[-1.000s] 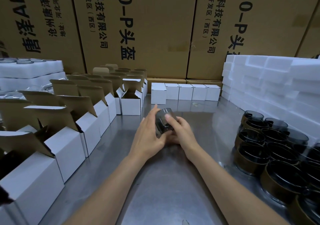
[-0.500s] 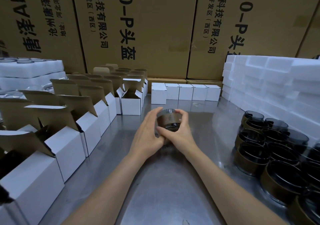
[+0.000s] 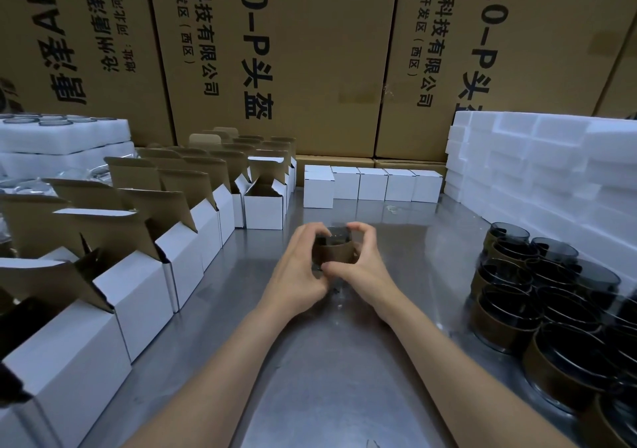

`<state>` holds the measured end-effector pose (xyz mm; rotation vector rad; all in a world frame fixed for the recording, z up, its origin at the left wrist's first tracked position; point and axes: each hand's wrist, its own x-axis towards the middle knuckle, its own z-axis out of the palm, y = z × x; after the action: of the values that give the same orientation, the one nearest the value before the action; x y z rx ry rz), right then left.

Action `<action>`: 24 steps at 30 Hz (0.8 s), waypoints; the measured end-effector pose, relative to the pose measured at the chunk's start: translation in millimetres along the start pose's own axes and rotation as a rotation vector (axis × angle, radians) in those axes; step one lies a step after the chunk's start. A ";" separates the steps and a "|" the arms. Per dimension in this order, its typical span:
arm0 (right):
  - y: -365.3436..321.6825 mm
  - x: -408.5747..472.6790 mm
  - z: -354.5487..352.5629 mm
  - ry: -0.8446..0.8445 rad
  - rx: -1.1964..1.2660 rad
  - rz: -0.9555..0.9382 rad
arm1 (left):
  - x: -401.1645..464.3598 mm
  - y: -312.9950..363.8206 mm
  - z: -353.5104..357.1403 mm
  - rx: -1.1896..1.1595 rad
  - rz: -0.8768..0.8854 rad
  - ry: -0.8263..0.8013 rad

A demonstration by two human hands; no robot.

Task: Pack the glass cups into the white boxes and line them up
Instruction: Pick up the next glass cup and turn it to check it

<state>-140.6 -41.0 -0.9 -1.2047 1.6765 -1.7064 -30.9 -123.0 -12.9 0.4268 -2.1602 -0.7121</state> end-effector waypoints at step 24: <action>-1.9 -1.0 7.0 0.092 -0.118 0.037 | 45.1 -40.2 -12.5 0.372 -0.333 0.119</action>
<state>-133.9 -43.8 -0.3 -1.1555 1.8655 -1.6846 -46.5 -182.1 -4.6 1.0170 -2.1299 -0.4422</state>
